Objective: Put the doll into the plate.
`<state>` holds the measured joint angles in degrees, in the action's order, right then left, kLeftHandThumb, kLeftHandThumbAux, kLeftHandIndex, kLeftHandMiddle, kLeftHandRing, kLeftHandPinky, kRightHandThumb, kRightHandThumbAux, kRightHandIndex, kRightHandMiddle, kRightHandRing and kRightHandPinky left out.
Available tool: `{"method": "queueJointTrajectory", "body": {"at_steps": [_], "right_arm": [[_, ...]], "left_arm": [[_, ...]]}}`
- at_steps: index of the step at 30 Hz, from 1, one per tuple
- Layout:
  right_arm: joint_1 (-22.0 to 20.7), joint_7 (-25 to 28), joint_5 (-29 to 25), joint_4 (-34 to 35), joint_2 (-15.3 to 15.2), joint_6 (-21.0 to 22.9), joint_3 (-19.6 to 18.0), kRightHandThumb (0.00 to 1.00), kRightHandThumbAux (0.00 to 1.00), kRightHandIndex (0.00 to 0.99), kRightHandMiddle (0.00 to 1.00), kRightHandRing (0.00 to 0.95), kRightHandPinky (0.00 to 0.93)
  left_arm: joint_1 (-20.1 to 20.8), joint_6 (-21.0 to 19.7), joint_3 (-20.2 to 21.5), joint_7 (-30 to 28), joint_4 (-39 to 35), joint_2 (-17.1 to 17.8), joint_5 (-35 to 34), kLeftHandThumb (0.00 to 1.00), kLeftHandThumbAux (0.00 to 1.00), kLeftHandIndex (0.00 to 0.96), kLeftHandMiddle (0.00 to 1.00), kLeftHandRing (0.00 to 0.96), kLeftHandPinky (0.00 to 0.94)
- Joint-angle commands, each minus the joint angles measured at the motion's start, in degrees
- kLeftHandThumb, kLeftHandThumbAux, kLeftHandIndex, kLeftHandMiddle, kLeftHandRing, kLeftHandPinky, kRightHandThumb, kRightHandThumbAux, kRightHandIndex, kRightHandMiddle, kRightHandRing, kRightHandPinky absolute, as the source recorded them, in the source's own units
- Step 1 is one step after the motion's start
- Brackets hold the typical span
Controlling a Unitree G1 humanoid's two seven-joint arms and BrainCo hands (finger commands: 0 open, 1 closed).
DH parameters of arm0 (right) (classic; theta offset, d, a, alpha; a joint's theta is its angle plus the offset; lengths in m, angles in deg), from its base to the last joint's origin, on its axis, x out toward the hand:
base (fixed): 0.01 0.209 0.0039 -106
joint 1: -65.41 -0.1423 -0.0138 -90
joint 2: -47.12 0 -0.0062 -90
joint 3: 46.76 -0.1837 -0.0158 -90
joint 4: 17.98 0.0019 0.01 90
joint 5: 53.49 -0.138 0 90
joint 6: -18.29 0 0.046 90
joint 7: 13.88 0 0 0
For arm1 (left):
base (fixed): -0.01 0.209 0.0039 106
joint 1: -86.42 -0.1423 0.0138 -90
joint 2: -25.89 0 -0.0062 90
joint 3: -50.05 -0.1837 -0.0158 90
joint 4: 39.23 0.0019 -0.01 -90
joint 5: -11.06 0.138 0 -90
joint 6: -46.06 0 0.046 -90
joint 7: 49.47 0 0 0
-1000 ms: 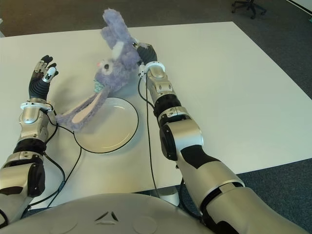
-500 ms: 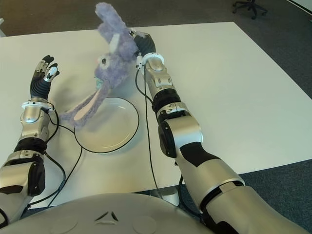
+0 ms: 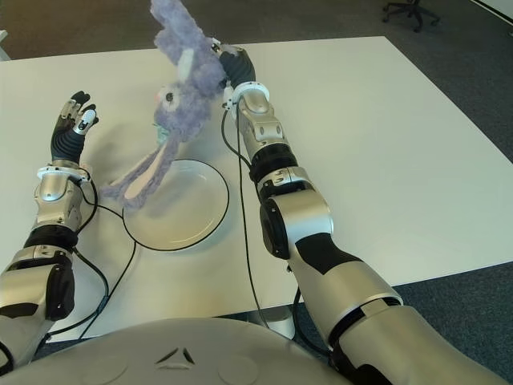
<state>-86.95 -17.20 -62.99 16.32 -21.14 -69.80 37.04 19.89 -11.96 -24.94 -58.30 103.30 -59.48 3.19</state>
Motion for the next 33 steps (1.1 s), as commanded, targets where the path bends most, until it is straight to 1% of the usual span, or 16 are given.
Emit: {"method": "queueJointTrajectory", "body": {"at_steps": [1,9,13,25,33], "right_arm": [[-2.0,0.5,-1.6,1.6,4.9,0.3,-0.5,0.702,0.719,0.436,0.78,0.833,0.85],[-1.9,1.7,-2.2,2.3,4.7,-0.4,-0.8,0.702,0.719,0.436,0.769,0.828,0.847],[-2.3,1.6,-2.4,2.2,4.5,-0.2,-0.8,0.702,0.719,0.436,0.772,0.828,0.849],[-2.7,2.2,-2.8,2.4,4.2,-0.7,-1.0,0.705,0.718,0.437,0.778,0.831,0.848],[-3.2,2.8,-2.7,2.3,3.9,-0.7,-1.0,0.706,0.718,0.437,0.782,0.831,0.847]], "left_arm": [[-5.6,0.5,-1.1,0.7,5.4,-3.8,1.3,0.0,0.452,0.0,0.071,0.084,0.1],[-5.2,1.2,-1.4,1.2,6.2,-3.8,1.8,0.0,0.446,0.0,0.067,0.081,0.097],[-4.9,1.5,-1.6,1.6,6.7,-3.9,1.9,0.0,0.449,0.0,0.073,0.085,0.113],[-4.4,1.8,-1.6,1.5,7.4,-4.2,1.7,0.0,0.455,0.0,0.074,0.083,0.093],[-4.2,1.6,-1.8,1.3,7.6,-4.2,1.7,0.0,0.446,0.0,0.065,0.081,0.111]]}}
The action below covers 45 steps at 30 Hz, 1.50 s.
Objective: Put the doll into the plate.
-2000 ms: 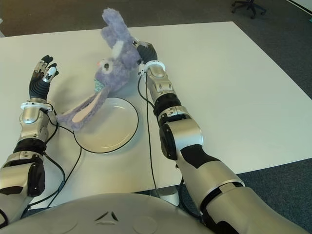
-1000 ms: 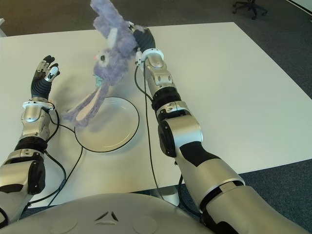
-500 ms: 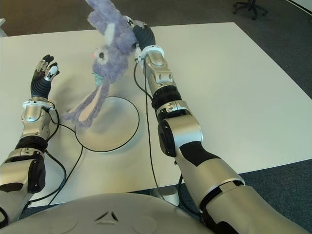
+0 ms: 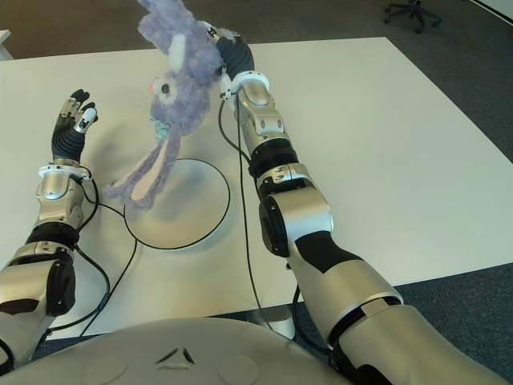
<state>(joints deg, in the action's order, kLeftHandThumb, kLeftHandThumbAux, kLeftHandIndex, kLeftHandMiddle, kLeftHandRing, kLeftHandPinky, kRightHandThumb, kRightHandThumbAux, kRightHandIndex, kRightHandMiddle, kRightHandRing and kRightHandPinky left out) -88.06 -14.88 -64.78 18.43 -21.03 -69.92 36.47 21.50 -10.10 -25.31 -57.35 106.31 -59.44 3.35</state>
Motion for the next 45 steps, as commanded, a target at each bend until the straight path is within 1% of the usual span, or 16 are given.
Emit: {"method": "queueJointTrajectory", "body": {"at_steps": [1,10,16,21,28,32,39,45], "right_arm": [[-2.2,0.5,-0.8,0.1,3.7,-0.6,-0.4,0.706,0.718,0.437,0.782,0.831,0.847],[-2.8,-0.3,1.3,-0.5,3.1,-2.2,1.0,0.707,0.717,0.438,0.806,0.854,0.857],[-2.9,0.0,1.1,-0.5,3.0,-3.3,1.1,0.708,0.716,0.438,0.824,0.864,0.86],[-2.6,-0.1,0.9,0.3,2.9,-3.0,1.1,0.707,0.716,0.438,0.829,0.867,0.86],[-1.2,0.1,0.9,4.7,2.4,-1.4,1.6,0.704,0.718,0.437,0.831,0.869,0.858],[0.0,0.2,0.8,8.3,1.8,0.1,1.9,0.704,0.719,0.436,0.824,0.862,0.852],[1.5,-1.4,-0.3,14.2,2.1,4.0,1.3,0.705,0.72,0.436,0.793,0.838,0.843],[2.9,-1.6,-0.4,18.1,1.9,5.7,1.5,0.707,0.719,0.437,0.792,0.841,0.848]], "left_arm": [[-5.8,-0.4,-1.5,0.4,4.5,-4.2,1.6,0.0,0.445,0.0,0.065,0.081,0.111],[-5.7,-1.2,-1.7,0.4,4.2,-4.3,1.7,0.0,0.427,0.0,0.06,0.075,0.093],[-5.7,-1.8,-1.8,0.4,3.8,-4.4,1.8,0.0,0.424,0.0,0.071,0.08,0.098],[-5.8,-2.1,-1.9,0.7,3.3,-4.5,1.8,0.0,0.424,0.0,0.074,0.082,0.099],[-6.3,-2.1,-2.0,0.7,2.4,-4.6,1.9,0.0,0.418,0.0,0.068,0.077,0.098],[-6.4,-2.3,-2.0,0.5,2.0,-4.6,1.9,0.0,0.412,0.0,0.068,0.077,0.088],[-6.3,-3.1,-2.0,0.5,1.7,-4.7,1.7,0.0,0.413,0.0,0.077,0.085,0.097],[-6.1,-3.6,-1.9,0.3,1.6,-4.6,1.5,0.0,0.414,0.0,0.073,0.087,0.112]]}}
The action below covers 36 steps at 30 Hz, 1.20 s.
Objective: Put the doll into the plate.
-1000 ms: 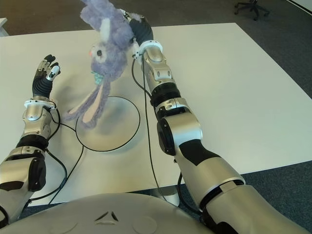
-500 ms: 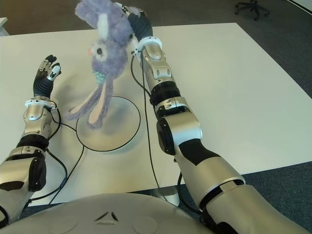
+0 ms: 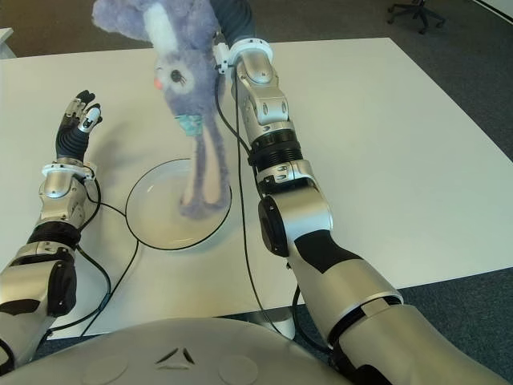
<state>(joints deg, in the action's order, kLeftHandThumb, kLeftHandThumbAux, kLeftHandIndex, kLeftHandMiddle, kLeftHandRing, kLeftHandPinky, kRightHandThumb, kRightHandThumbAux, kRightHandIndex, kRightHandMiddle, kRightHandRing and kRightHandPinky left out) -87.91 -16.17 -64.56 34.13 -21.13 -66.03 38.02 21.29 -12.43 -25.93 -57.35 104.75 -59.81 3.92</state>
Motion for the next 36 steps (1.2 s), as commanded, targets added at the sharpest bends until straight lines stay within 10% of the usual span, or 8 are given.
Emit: {"method": "queueJointTrajectory", "body": {"at_steps": [1,36], "right_arm": [[3.0,-0.3,-0.6,2.9,2.0,2.0,0.0,0.707,0.719,0.437,0.793,0.84,0.847],[10.7,2.4,-8.0,22.6,1.6,11.1,0.0,0.701,0.72,0.435,0.763,0.821,0.842]], "left_arm": [[-5.9,-1.3,-1.3,0.3,3.2,-4.3,0.9,0.0,0.414,0.0,0.071,0.086,0.114],[-5.2,-2.5,-1.6,0.3,3.5,-4.0,0.8,0.0,0.425,0.0,0.077,0.099,0.147]]}}
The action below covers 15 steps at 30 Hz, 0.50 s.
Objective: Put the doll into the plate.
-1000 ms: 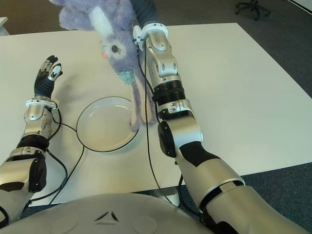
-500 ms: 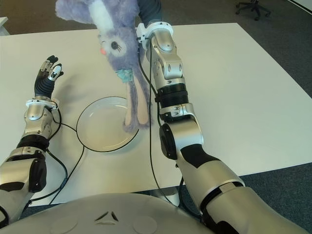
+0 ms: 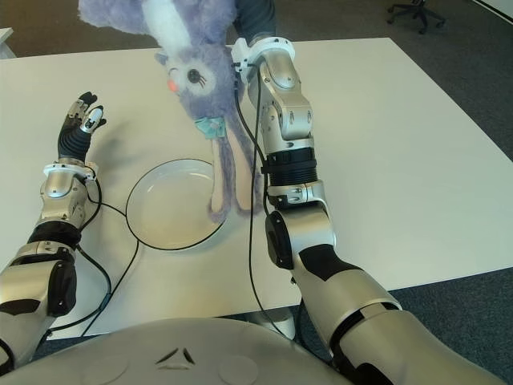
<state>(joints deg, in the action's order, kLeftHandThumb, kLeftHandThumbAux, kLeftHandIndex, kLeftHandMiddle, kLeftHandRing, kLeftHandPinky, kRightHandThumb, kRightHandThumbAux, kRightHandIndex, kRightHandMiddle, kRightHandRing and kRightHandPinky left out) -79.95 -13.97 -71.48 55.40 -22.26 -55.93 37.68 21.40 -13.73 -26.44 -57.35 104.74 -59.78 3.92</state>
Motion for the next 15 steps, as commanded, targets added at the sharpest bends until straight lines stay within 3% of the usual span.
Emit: {"method": "queueJointTrajectory", "body": {"at_steps": [1,15], "right_arm": [[2.9,0.3,-1.2,1.7,2.7,1.1,0.4,0.701,0.72,0.435,0.765,0.822,0.845],[4.5,-0.5,-2.3,9.0,2.4,5.1,0.7,0.699,0.721,0.434,0.768,0.821,0.847]], "left_arm": [[-5.3,-1.1,-1.1,0.3,3.5,-4.1,0.9,0.0,0.424,0.0,0.077,0.099,0.144],[-5.2,-1.2,-1.7,1.0,3.3,-4.2,1.3,0.0,0.416,0.0,0.088,0.111,0.149]]}}
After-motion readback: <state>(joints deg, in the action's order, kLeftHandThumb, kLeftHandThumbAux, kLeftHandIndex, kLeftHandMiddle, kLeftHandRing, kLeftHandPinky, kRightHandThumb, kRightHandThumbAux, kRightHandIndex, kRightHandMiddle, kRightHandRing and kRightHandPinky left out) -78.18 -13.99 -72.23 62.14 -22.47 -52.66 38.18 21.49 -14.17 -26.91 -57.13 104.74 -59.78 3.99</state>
